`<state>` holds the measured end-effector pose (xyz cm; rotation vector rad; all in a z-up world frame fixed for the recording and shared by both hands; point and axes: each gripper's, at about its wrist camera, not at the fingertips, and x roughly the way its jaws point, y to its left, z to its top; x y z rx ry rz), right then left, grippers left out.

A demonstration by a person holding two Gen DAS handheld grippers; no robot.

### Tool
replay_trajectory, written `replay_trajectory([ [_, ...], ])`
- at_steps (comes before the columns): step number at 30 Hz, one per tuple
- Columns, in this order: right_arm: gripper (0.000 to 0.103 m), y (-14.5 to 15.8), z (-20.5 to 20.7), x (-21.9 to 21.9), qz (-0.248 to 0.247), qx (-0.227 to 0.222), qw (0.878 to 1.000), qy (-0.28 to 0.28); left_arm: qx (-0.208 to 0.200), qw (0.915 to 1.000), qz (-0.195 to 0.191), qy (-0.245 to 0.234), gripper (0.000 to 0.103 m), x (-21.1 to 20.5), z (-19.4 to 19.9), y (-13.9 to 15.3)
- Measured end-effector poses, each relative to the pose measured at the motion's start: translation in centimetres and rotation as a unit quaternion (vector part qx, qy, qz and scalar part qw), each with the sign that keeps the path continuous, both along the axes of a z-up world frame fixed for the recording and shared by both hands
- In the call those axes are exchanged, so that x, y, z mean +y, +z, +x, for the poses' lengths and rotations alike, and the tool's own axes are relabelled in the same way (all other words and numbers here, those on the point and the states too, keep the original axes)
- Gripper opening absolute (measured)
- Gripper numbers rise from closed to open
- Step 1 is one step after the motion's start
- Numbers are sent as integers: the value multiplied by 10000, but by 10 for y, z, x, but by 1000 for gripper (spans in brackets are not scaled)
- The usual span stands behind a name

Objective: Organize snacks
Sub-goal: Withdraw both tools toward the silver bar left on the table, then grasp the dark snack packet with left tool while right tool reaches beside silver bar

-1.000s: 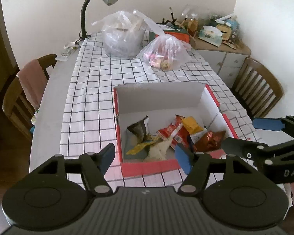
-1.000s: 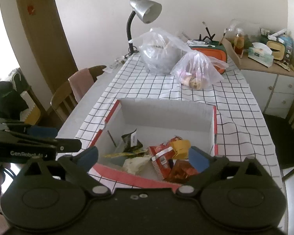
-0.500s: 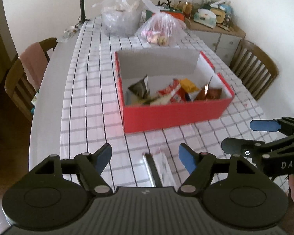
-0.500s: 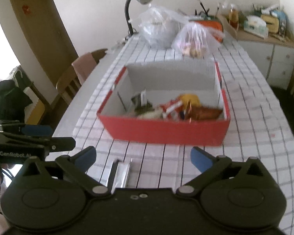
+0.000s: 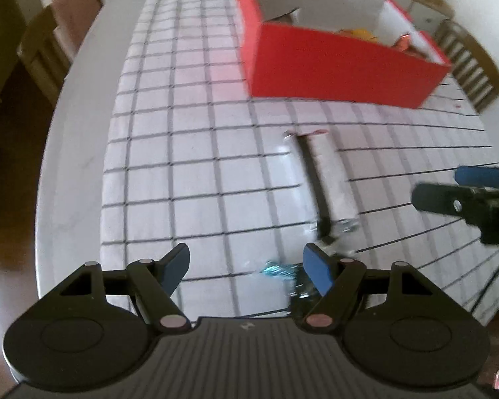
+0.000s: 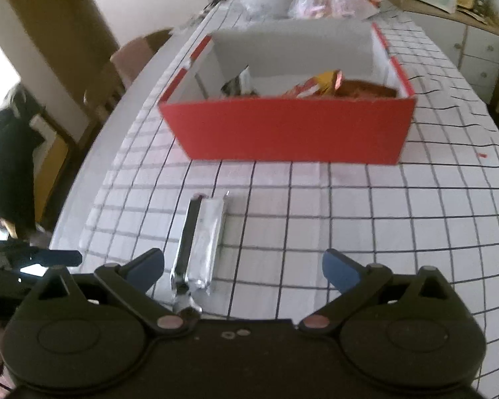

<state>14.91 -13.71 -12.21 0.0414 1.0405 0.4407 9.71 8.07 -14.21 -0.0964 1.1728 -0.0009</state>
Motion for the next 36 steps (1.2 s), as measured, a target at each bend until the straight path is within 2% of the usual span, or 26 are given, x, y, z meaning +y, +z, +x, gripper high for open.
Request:
replay_trajectory([
  [2, 99, -9, -4, 7, -90, 70, 9998, 137, 48, 10000, -16, 41, 75, 4, -4, -7],
  [8, 90, -39, -22, 32, -502, 247, 9962, 670, -173, 9992, 313, -189, 75, 2, -23, -15],
  [10, 85, -46, -27, 39, -653, 236, 9942, 827, -225, 9983, 413, -355, 74, -1, -28, -19],
  [16, 78, -57, -37, 53, -901, 179, 9890, 1157, -273, 9965, 495, -618, 74, -9, -30, -25],
  [24, 63, -67, -43, 67, -1090, 201, 9826, 1493, -158, 9970, 277, -709, 73, -9, -29, -27],
  [29, 55, -70, -51, 76, -1293, -96, 9778, 1648, 61, 9983, -174, -556, 73, -4, -35, -23],
  [34, 37, -69, -57, 80, -1288, -281, 9730, 1896, 74, 9983, -290, -497, 73, -6, -39, -17],
  [36, 34, -69, -59, 81, -1268, -310, 9720, 1952, 96, 9985, -322, -422, 73, -4, -39, -16],
])
